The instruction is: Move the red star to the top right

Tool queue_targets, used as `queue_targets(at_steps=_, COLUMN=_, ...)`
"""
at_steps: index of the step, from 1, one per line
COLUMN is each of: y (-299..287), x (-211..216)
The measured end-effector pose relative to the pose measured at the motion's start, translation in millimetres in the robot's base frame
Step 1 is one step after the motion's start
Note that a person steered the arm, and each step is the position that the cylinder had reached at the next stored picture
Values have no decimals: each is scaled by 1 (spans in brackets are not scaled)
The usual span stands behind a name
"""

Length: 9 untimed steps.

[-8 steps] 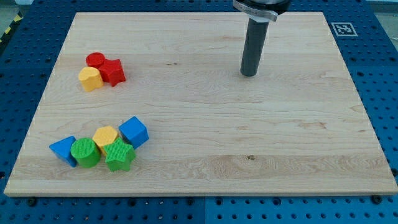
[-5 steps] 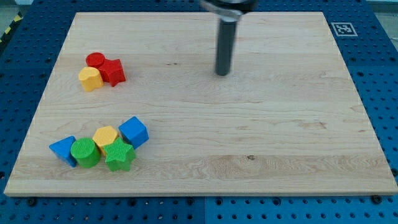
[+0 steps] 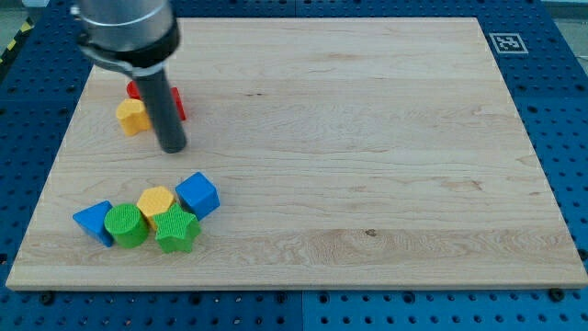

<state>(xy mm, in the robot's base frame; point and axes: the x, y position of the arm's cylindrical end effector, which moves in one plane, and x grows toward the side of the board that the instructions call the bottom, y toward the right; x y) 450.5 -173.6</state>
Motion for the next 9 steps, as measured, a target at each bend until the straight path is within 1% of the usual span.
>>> queue_targets(at_steps=1, y=-6, x=-1)
queue_targets(at_steps=3, y=-6, x=-44)
queue_targets(at_steps=4, y=-2, x=-58)
queue_targets(at_steps=5, y=13, x=-82)
queue_targets(at_steps=7, y=64, x=-114)
queue_targets(at_steps=8, y=53, x=-123)
queue_targets(at_steps=9, y=32, x=-115)
